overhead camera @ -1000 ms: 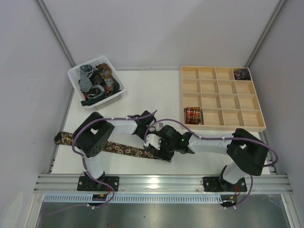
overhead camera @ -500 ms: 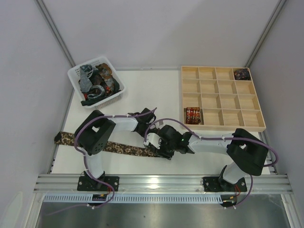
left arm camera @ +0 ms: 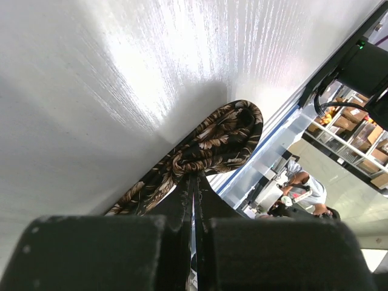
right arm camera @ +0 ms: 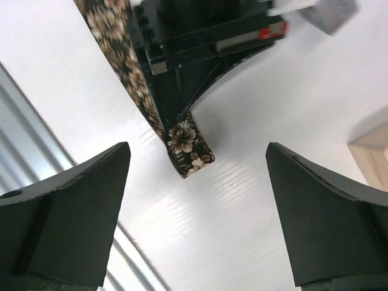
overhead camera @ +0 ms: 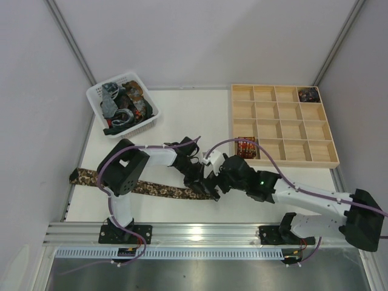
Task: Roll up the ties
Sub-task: Roll the tie
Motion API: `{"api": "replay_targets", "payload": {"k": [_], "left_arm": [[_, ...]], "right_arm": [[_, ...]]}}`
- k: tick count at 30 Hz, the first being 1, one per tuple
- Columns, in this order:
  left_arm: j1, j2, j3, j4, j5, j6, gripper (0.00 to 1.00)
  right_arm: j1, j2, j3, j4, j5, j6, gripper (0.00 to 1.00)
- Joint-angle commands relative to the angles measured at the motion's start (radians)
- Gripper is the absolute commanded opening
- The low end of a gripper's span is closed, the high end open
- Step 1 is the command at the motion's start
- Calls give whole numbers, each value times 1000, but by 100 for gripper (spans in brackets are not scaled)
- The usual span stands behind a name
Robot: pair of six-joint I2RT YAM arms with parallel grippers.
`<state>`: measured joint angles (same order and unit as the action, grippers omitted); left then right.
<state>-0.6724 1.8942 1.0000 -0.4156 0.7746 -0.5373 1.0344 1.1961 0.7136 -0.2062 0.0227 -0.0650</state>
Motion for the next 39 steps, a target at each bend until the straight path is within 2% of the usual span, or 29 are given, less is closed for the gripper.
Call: {"api": "replay_targets", "payload": {"k": [1,3,4,9,12,13,16,27,31,39], "left_arm": [[16,9,31,-8,25,43,0],[19,13,32,-11,22,48,0],[23,16,32,-12,22,51,0],[33,19,31,-20,20,60,1],[36,19,31,-28,15,66,0],[36,20,29,-25,14,68,1],[36,20,25,-26,14,65,0],[36,25,18,-19,8,60,0],[36,26,22,-20,6,59,0],[36,34,23,-17,8,57,0]], "right_arm": [[-16,-104,10,-88,85,261,100],[-58,-122,24,-130,30,382,100],[-78,-128,20,-148,-54,413,100],[-197,-193,-68,-93,-168,679,99],[-264,-182,-138,-23,-259,764,89],[-292,-176,-158,23,-300,812,81],[-312,-145,-219,108,-332,869,74],[-349,88,-246,274,-432,873,71],[-361,160,-252,321,-468,880,62],[-364,209,-258,390,-520,890,56]]}}
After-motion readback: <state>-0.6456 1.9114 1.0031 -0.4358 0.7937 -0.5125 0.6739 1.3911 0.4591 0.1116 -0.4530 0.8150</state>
